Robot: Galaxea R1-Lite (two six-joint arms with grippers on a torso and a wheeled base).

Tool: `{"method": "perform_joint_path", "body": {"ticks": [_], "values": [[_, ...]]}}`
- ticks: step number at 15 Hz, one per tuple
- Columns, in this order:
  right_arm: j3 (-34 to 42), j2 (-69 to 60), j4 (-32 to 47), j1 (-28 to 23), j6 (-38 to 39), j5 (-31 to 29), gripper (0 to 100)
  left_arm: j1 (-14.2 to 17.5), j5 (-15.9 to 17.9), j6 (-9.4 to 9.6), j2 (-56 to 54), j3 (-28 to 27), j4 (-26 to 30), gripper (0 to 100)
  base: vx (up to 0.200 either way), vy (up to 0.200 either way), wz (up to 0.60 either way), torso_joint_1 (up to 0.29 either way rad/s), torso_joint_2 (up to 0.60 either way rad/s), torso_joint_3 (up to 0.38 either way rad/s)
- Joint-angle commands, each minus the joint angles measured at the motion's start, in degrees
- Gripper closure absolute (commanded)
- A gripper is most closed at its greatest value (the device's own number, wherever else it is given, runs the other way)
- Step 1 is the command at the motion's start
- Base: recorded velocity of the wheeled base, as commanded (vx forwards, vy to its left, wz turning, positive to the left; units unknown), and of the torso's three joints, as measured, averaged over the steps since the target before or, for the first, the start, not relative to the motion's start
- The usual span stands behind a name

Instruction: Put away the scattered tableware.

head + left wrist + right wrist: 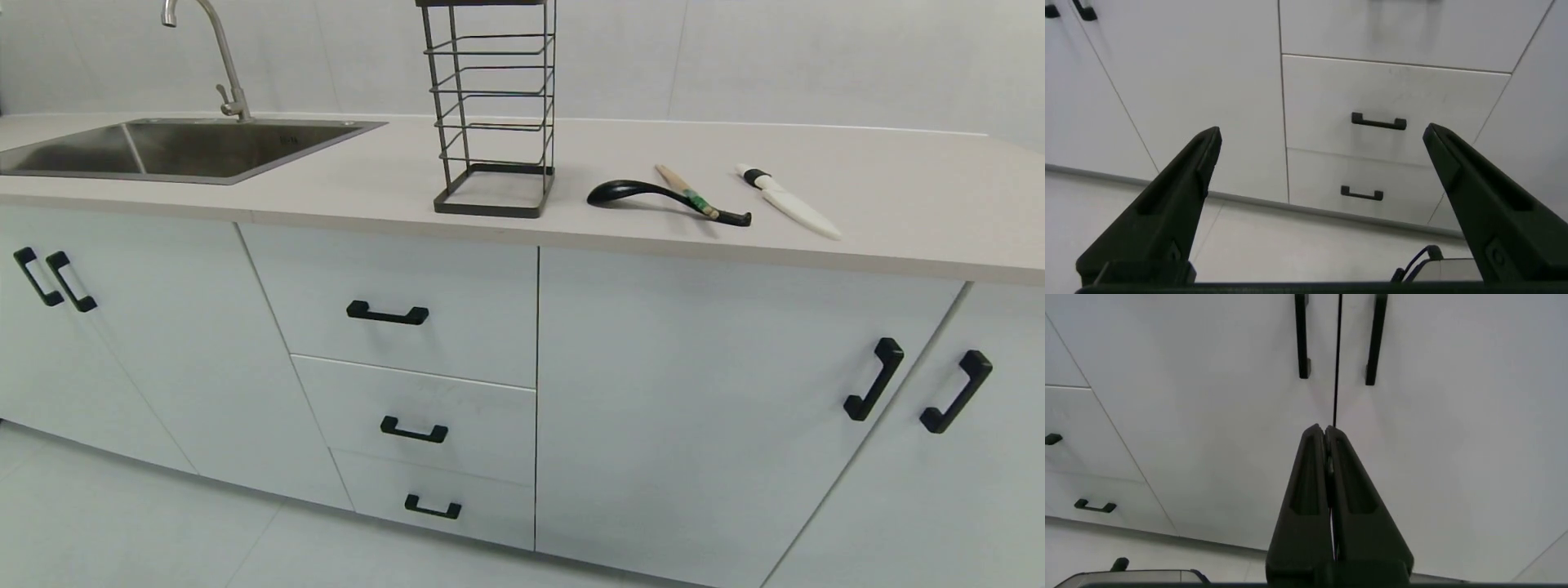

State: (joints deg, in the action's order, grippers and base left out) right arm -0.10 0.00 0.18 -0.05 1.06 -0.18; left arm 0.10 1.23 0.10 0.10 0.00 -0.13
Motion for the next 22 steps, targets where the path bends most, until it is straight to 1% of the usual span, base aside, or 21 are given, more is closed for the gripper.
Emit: {"method": "perform_joint_path", "body": {"ticks": [1,3,6,11,15,19,21,22], "values": [[0.01,0.09,-0.01,0.05,-0.01,0.01,100,-0.01,0.0,-0.01,-0.01,0.0,0.05,0,0.0,0.0,0.0,0.0,0.0,0.0],[0.01,0.09,-0.01,0.05,-0.01,0.01,100,-0.01,0.0,-0.19,-0.01,0.0,0.05,0,0.0,0.0,0.0,0.0,0.0,0.0],[0.01,0.09,-0.01,-0.04,-0.01,0.01,100,-0.01,0.0,-0.19,-0.01,0.0,0.05,0,0.0,0.0,0.6,0.001,0.0,0.002],[0.01,0.09,-0.01,0.05,-0.01,0.01,100,-0.01,0.09,-0.01,-0.01,0.0,0.05,0,0.0,0.0,0.0,0.0,0.0,0.0],[0.01,0.0,-0.01,0.05,-0.01,0.01,100,-0.01,0.0,-0.19,-0.01,0.0,0.05,0,0.2,0.0,0.0,0.001,0.0,0.004],[0.01,0.09,-0.01,0.05,-0.01,0.01,100,-0.01,0.0,-0.27,-0.01,0.0,0.05,0,0.0,0.0,0.0,0.0,0.0,0.0],[0.01,0.0,-0.01,0.05,-0.01,0.01,100,-0.01,0.18,0.25,-0.01,0.0,0.05,0,0.0,0.0,0.0,0.0,0.0,0.0],[0.01,0.0,-0.01,0.05,-0.01,0.01,100,-0.01,0.18,-0.01,-0.01,0.0,-0.04,0,0.0,0.0,0.0,0.0,0.0,0.0]]}}
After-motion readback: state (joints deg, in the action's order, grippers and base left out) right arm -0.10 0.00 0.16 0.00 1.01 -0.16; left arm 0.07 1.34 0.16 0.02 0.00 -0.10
